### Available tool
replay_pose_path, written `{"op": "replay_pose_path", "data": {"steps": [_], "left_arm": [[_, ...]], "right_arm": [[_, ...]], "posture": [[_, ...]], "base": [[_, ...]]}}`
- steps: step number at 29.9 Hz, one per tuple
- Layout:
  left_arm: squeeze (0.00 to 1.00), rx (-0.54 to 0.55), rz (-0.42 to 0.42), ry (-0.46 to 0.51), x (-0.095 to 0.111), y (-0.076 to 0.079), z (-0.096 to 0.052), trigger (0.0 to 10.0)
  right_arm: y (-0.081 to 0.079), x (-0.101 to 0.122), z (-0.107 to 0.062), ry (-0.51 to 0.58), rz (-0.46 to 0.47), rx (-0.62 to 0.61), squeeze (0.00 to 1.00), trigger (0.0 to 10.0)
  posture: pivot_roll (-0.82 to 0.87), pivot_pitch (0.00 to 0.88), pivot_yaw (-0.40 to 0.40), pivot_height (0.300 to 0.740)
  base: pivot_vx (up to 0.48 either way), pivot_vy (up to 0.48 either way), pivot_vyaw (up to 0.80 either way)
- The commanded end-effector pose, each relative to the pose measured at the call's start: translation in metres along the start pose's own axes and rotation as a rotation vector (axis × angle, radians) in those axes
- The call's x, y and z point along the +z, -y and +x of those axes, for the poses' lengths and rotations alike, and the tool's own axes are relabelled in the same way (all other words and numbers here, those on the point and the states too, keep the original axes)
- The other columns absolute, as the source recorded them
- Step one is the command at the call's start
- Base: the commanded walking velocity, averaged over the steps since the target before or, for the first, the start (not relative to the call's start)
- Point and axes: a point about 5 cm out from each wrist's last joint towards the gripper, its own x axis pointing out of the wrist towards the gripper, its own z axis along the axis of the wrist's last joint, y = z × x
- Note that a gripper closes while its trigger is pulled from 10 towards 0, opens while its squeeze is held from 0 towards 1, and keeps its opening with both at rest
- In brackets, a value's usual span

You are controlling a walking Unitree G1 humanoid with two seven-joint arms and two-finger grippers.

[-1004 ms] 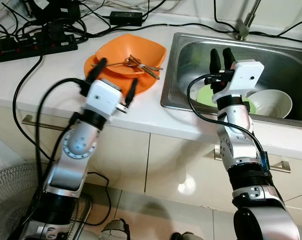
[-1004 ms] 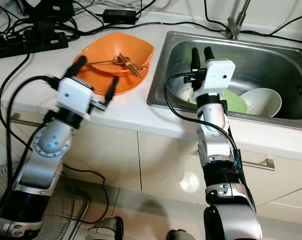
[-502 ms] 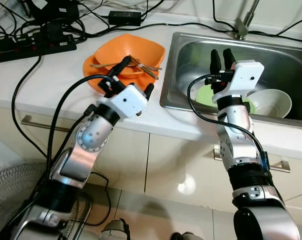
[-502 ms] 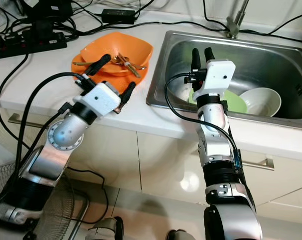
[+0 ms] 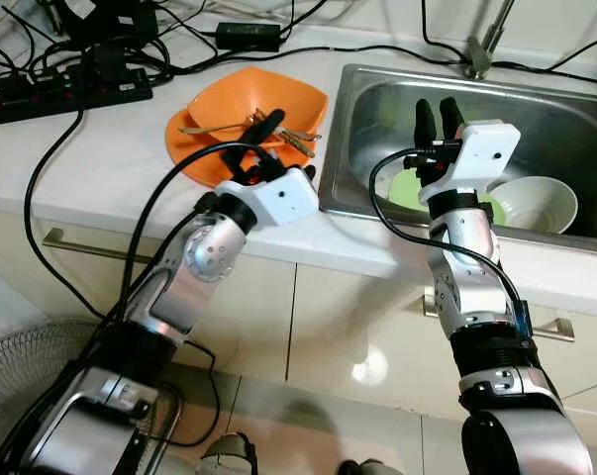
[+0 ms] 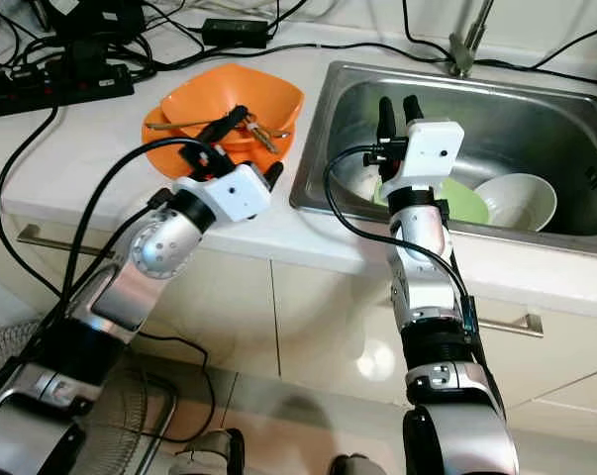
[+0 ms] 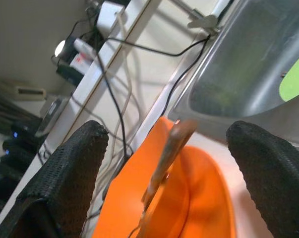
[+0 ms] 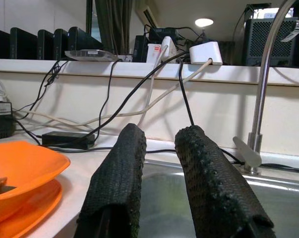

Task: Kitchen organization

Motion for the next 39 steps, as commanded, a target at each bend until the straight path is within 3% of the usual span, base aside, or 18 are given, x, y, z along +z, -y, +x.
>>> {"op": "replay_pose_path", "data": {"steps": [1,2,4,5,6,11,39], "left_arm": [[0.00,-0.012,0.030,0.006,0.001,0.002,0.004,4.9],[0.00,-0.012,0.030,0.006,0.001,0.002,0.004,4.9],[0.00,-0.017,0.038,0.004,0.000,0.004,0.005,3.0],[0.00,-0.018,0.039,0.005,0.000,0.004,0.006,2.6],[0.00,-0.017,0.040,0.007,0.000,0.004,0.006,0.5],[0.00,-0.013,0.048,0.012,0.000,0.004,0.008,0.0],[0.00,-0.003,0.072,-0.003,-0.011,0.006,0.007,0.0]], "right_arm": [[0.001,0.000,-0.001,0.010,0.002,-0.012,0.00,10.0],[0.001,0.000,-0.001,0.010,0.002,-0.012,0.00,10.0],[0.001,0.000,-0.001,0.011,0.002,-0.011,0.00,10.0],[0.001,0.000,-0.001,0.011,0.003,-0.012,0.00,10.0],[0.001,0.001,-0.001,0.011,0.002,-0.012,0.00,10.0],[0.001,0.001,-0.001,0.013,0.002,-0.013,0.00,10.0],[-0.004,-0.003,0.001,0.013,0.018,-0.019,0.00,10.0]], "posture": [[0.13,0.094,0.009,0.740],[0.13,0.094,0.009,0.740],[0.12,0.092,0.010,0.740],[0.12,0.091,0.010,0.740],[0.12,0.090,0.010,0.740],[0.12,0.083,0.011,0.740],[0.11,0.000,0.026,0.740]], "base": [[0.000,0.000,0.00],[0.000,0.000,0.00],[0.000,0.000,0.00],[0.000,0.000,0.00],[0.000,0.000,0.00],[0.000,0.000,0.00],[0.000,0.000,0.00]]}}
